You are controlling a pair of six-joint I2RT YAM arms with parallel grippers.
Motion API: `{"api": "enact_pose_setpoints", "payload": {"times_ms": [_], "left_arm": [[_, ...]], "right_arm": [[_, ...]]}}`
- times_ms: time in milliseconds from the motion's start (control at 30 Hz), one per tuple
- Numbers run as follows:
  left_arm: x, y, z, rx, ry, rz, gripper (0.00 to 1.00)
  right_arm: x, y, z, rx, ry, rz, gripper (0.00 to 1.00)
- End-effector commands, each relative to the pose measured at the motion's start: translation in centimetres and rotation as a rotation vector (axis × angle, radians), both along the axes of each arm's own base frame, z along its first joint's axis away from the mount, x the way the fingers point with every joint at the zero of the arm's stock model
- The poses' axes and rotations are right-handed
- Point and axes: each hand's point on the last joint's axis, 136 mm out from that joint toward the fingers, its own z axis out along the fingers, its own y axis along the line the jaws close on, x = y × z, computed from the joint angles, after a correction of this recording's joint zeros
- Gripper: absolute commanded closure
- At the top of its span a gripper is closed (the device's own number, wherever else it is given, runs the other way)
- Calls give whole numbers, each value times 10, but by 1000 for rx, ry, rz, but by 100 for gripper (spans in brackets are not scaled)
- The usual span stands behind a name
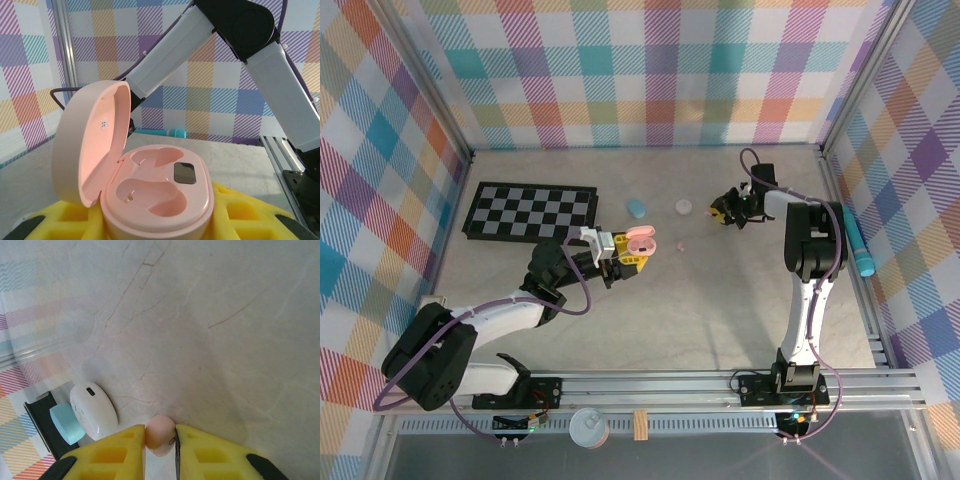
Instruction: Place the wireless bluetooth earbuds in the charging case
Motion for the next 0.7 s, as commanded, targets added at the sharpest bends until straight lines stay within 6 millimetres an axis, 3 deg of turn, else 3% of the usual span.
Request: {"api": "enact_pose_setpoints", "payload": {"times_ms": [0, 133, 300, 667], "left_arm": [[-4, 4, 10, -12, -56, -11, 69], [-4, 4, 9, -8, -58, -8, 69], [-3, 4, 7, -1, -59, -3, 69], [-2, 4, 5, 10, -59, -4, 69]], "right_arm": [[-6, -2, 2, -39, 1, 29, 79], [-17, -3, 19, -57, -28, 66, 79], [-47, -1, 30, -68, -38, 122, 79], [-154, 9, 21, -56, 60, 248, 78]]}}
